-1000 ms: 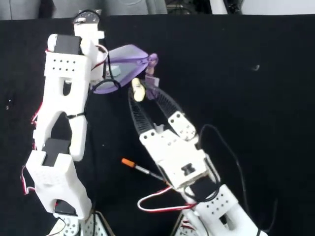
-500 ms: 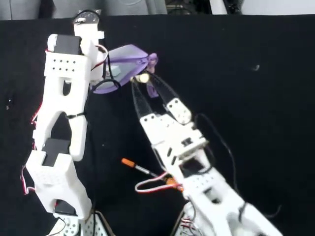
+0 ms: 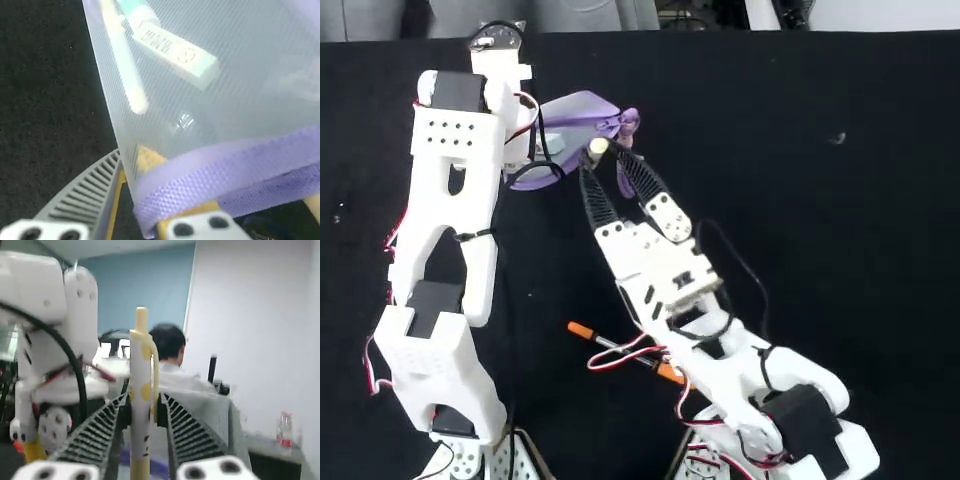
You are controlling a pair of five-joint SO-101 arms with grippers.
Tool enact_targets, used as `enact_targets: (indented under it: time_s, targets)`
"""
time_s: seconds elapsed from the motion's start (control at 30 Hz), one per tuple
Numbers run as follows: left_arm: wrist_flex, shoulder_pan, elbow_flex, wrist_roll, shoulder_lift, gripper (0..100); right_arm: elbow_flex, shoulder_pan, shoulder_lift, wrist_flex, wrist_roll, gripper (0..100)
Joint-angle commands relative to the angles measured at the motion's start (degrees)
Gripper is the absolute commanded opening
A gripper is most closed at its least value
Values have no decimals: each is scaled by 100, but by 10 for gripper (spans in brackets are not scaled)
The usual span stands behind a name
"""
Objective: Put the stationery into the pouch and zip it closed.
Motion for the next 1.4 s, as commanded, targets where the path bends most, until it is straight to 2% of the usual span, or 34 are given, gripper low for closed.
enact_targets:
  time_s: [0.0, 0.13, 0.5, 0.7, 0.87, 1.07, 1.17, 1.37]
  targets:
    - [0, -22, -75, 44, -9, 29, -374, -123, 22, -598, 466, 11]
    - [9, -22, -75, 44, -9, 29, -611, -334, 57, -396, 765, 11]
    - [-35, -4, 215, 44, -9, 29, -1393, -325, 171, -202, 774, 11]
    - [-35, -31, 189, 44, -26, 29, -1191, -290, 980, -404, 738, 11]
    - [-35, -31, 180, 44, -44, 29, -1174, -62, 1965, -1354, 774, 11]
    - [-26, -31, 180, 44, -62, 29, -1341, 290, 2941, -1266, 774, 12]
    - [-26, -31, 180, 44, -62, 29, -1253, 448, 3073, -1292, 765, 47]
    - [-35, -31, 180, 44, -35, 29, -875, 510, 2809, -1292, 765, 242]
